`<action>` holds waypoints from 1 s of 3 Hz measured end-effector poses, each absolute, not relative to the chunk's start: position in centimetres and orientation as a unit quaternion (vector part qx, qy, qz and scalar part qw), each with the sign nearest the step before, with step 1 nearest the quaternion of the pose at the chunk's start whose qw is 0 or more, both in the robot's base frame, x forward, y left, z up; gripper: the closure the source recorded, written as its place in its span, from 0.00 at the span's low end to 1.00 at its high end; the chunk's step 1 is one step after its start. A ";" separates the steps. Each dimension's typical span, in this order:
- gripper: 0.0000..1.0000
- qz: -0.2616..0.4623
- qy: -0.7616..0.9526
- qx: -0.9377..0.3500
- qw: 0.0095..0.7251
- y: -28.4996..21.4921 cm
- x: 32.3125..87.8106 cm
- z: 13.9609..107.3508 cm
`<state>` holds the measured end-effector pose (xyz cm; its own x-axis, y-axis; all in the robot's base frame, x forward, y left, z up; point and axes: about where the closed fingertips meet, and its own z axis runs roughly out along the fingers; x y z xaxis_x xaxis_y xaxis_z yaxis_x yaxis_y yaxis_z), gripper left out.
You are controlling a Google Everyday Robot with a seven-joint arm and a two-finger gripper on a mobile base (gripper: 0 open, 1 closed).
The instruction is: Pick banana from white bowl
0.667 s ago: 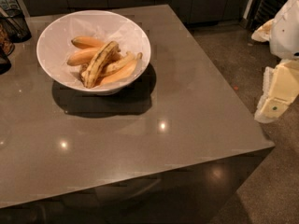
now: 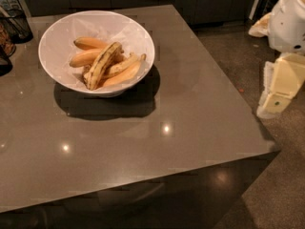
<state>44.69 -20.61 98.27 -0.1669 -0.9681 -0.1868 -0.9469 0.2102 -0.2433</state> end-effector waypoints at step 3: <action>0.00 -0.060 0.696 -0.703 0.131 -15.9 48.2 99.4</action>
Offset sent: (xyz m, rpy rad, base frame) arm 0.0339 0.0578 0.0045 -0.1652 0.0849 0.2847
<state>48.20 -15.89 99.36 0.0232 -0.9949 -0.0982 -0.9635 0.0039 -0.2676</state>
